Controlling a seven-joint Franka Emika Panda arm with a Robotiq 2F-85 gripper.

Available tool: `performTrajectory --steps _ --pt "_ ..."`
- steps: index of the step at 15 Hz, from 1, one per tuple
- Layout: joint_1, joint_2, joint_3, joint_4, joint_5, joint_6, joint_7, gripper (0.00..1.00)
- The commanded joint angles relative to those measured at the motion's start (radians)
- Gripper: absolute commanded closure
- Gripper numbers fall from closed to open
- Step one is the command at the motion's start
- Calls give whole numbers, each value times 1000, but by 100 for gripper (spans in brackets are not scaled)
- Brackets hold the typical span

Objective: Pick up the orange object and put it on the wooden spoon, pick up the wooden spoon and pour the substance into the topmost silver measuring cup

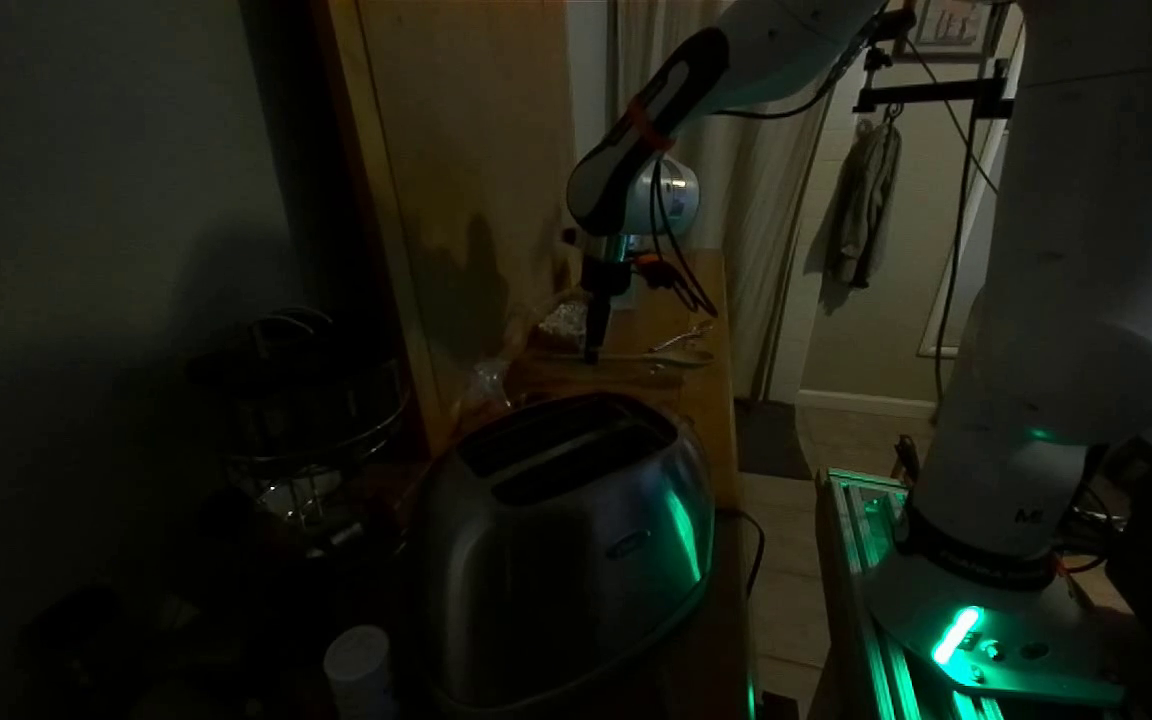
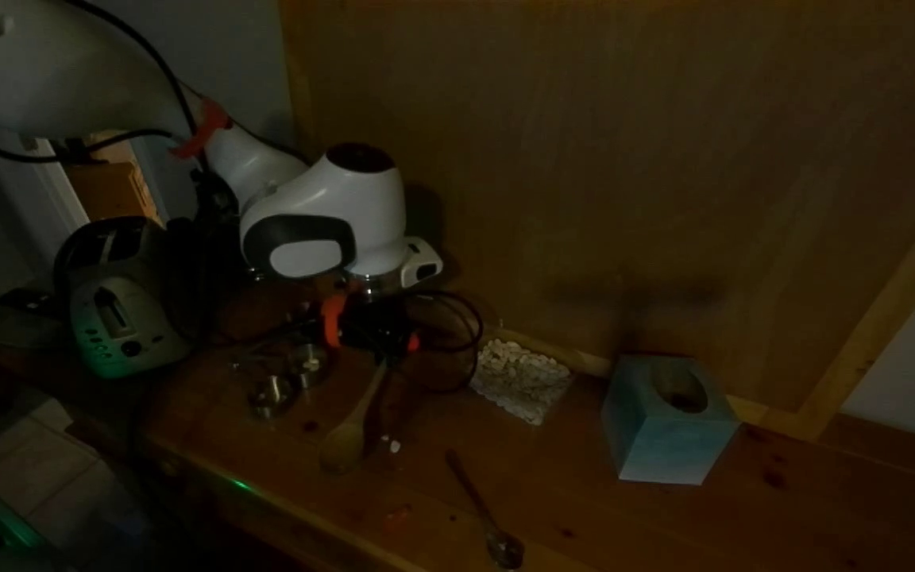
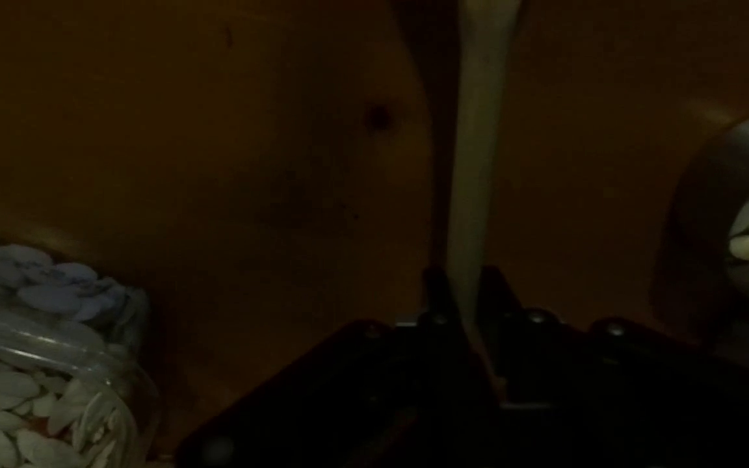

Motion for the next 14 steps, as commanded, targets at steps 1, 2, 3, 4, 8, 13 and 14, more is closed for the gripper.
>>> performTrajectory --steps 1,2,3,4,8,13,14 --pt "-23 17 12 0 19 53 81 96" --pt "-26 22 14 1 23 56 96 96" --pt "-28 28 19 1 28 46 106 96" --pt "-30 35 23 0 31 51 113 96" --pt "-36 63 34 0 26 49 139 96" --pt "-36 67 44 3 3 44 167 47" --pt "-34 65 45 5 -1 44 172 39"
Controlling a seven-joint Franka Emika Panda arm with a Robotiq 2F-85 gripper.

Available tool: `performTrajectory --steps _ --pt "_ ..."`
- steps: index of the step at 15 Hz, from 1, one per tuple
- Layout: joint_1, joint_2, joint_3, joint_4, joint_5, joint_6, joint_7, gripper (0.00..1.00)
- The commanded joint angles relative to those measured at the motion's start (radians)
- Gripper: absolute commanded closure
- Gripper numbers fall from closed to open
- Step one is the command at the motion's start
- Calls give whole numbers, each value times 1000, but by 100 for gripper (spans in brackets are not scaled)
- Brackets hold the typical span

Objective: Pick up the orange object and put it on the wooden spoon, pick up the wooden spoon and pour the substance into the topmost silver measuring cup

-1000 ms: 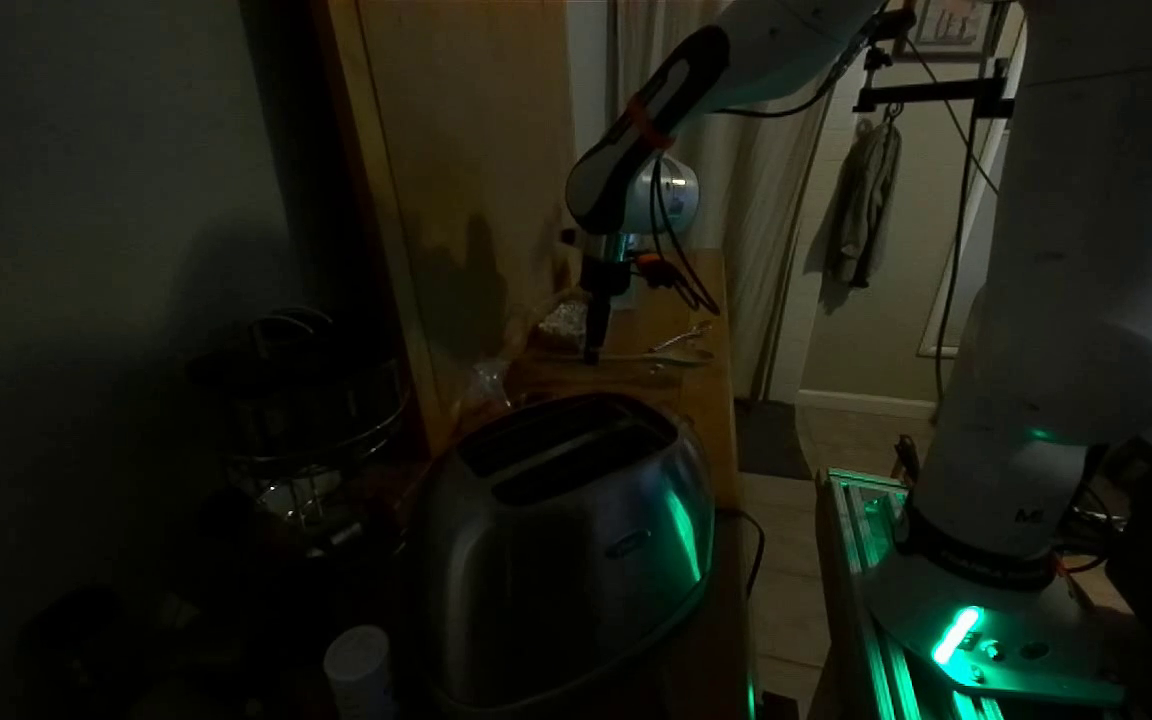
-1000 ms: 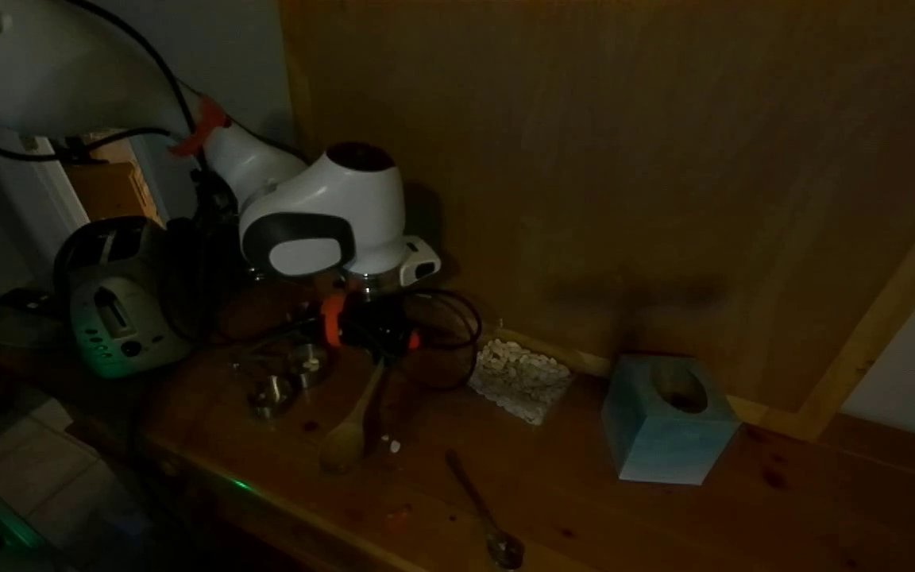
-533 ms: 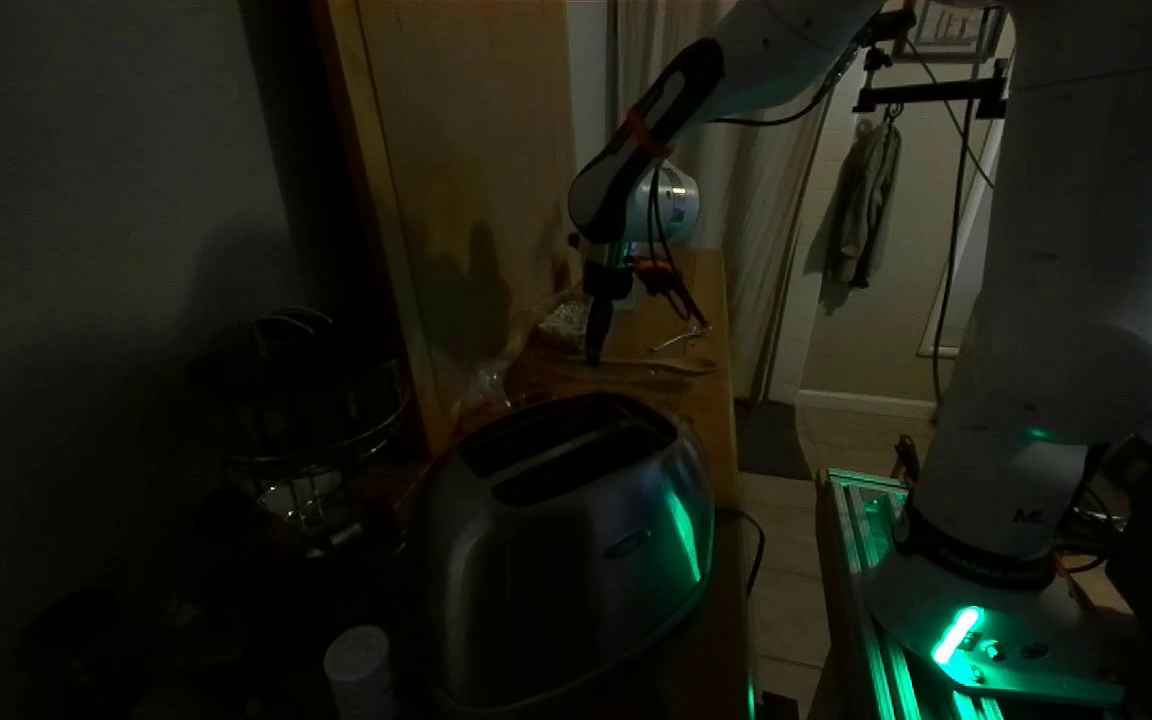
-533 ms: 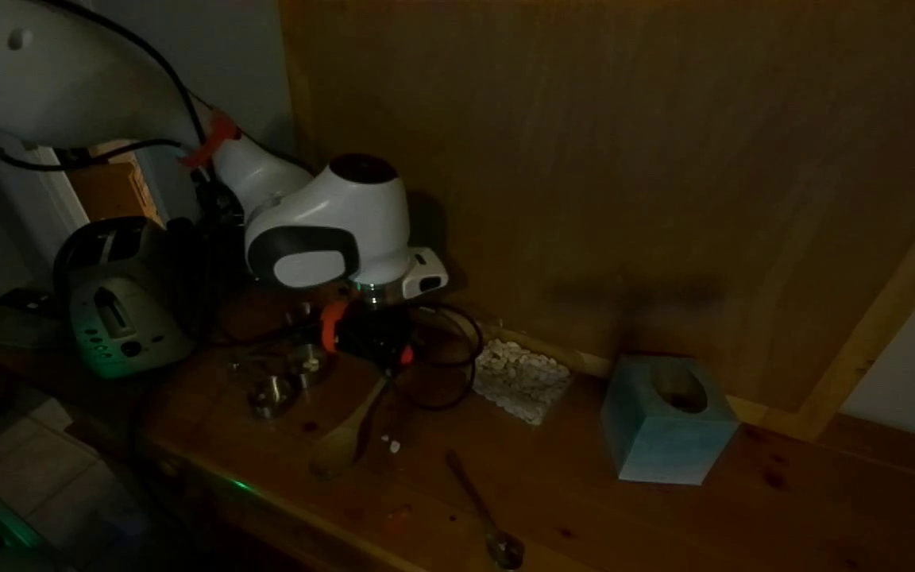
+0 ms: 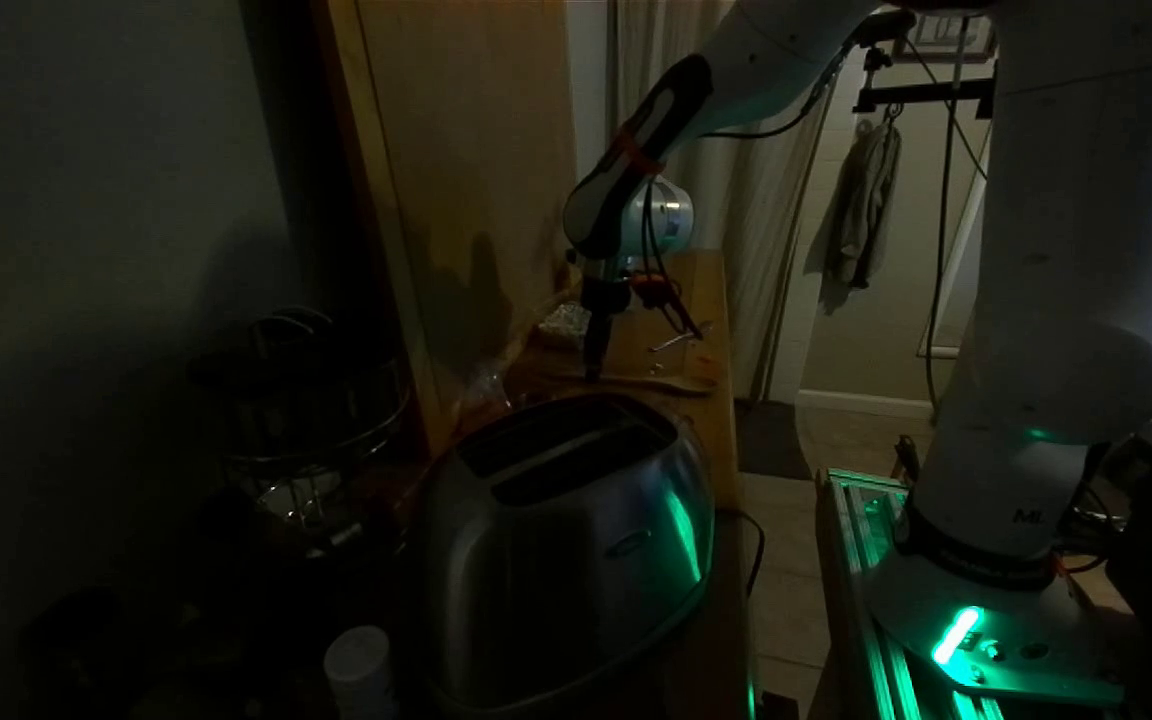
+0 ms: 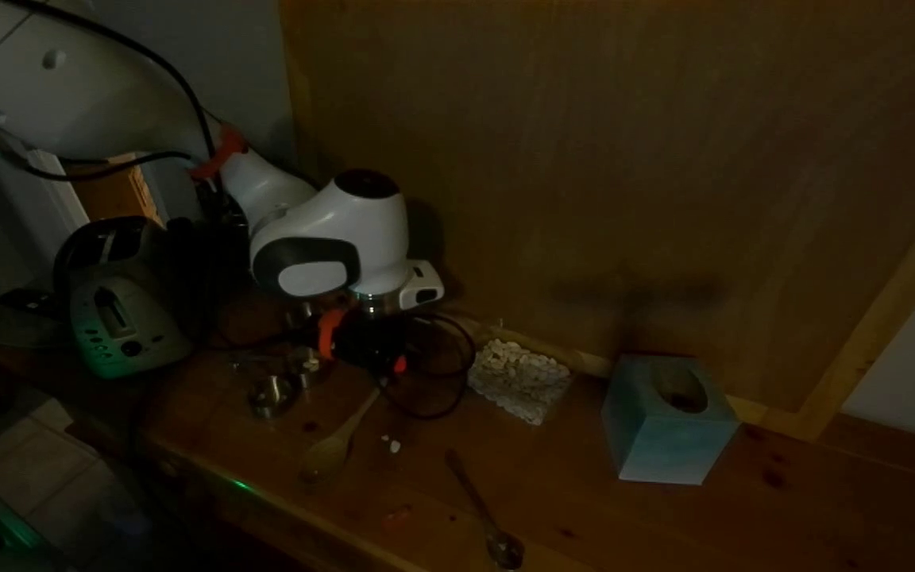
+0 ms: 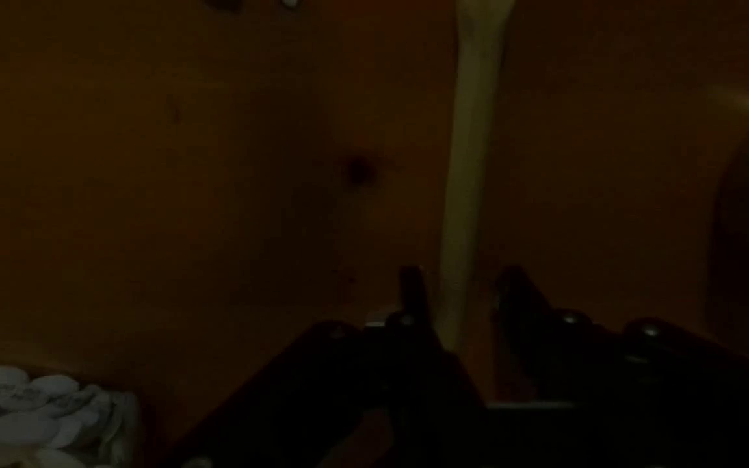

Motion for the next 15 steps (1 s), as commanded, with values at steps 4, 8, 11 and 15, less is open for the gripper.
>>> performTrajectory --steps 4,8,11,15 --pt "14 -70 13 -18 -104 -13 95 12" --pt "49 -183 9 -23 -330 -151 208 0" --pt "49 -167 12 1 -325 -160 191 0" --pt "64 -232 12 -6 -363 -207 213 0"
